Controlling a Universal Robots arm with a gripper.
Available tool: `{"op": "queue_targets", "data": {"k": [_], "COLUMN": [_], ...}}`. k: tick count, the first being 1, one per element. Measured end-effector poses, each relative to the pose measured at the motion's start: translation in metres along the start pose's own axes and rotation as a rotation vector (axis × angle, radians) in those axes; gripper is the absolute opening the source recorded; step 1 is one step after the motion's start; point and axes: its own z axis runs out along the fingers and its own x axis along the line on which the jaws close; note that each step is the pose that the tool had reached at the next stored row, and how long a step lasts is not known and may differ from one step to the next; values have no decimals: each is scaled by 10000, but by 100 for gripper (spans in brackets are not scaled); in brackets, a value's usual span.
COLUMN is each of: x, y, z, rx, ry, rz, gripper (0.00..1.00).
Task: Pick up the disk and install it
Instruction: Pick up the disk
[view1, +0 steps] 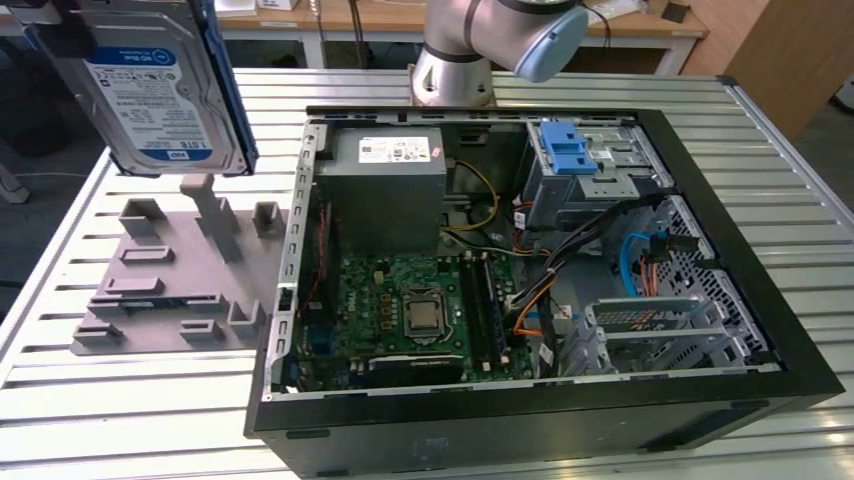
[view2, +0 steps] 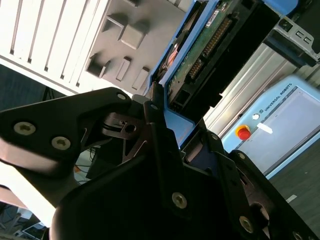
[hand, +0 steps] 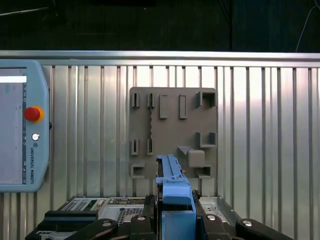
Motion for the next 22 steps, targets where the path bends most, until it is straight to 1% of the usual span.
{"op": "queue_targets", "data": {"k": [2,7,9,11,18,22], "x": [21,120,137,145,148,148], "y": [-24,-64,-125,-206,-444,-547], "z": [-1,-2,-3,-4,-4,-3], "rx": [-1,0,-4,-14,-30,-32], "ry": [0,0,0,0,0,-1], "rz": [0,1,0,1,1,0], "gripper": [36,36,36,36,36,36]}}
